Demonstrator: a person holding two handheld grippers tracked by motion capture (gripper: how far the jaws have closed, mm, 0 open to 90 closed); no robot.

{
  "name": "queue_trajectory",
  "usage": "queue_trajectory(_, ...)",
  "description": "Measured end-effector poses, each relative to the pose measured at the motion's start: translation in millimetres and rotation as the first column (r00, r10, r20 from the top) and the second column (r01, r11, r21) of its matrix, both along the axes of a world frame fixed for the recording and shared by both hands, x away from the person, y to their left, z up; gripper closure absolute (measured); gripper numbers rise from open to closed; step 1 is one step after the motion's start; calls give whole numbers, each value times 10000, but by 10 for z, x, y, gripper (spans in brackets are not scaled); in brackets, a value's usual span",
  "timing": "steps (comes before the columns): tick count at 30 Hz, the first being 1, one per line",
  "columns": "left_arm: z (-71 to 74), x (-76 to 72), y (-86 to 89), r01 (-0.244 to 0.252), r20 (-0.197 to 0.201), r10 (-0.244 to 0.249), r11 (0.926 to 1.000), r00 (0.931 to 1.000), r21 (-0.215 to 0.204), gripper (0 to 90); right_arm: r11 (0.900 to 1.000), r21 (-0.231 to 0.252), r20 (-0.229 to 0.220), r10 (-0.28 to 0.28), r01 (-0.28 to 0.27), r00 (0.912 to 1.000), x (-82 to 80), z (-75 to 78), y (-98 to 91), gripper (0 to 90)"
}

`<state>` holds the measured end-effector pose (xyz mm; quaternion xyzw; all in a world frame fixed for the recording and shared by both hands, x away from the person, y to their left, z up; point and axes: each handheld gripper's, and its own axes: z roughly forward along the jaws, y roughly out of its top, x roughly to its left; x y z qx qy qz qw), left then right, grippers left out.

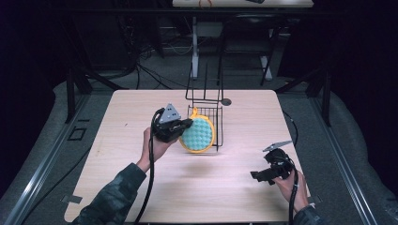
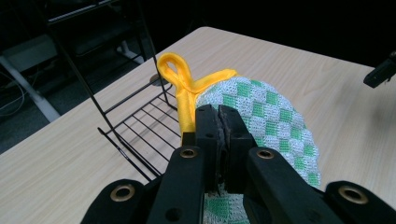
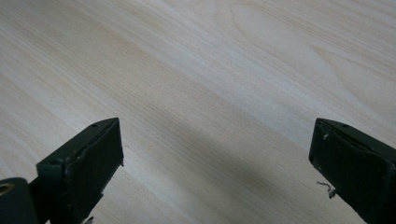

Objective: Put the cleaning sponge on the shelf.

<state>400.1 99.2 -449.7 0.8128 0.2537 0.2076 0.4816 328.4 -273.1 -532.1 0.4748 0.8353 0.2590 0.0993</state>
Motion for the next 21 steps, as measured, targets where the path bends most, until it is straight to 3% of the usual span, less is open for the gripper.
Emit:
queue_trajectory(3, -28, 45, 0, -111, 106, 114, 9997, 9999, -230, 880, 9999, -81, -31, 71, -72, 10000, -1, 7, 2, 24)
queue_trajectory(16, -136, 272, -35, -363, 190, 373, 9983, 9991, -461, 879, 9999, -117, 1, 67, -67, 10000, 0, 4, 12, 24)
queue_trajectory(21, -213, 364, -67, -508, 43, 511, 9976, 9987, -464, 879, 9999, -90, -75, 86, -86, 9999, 2, -6, 7, 26)
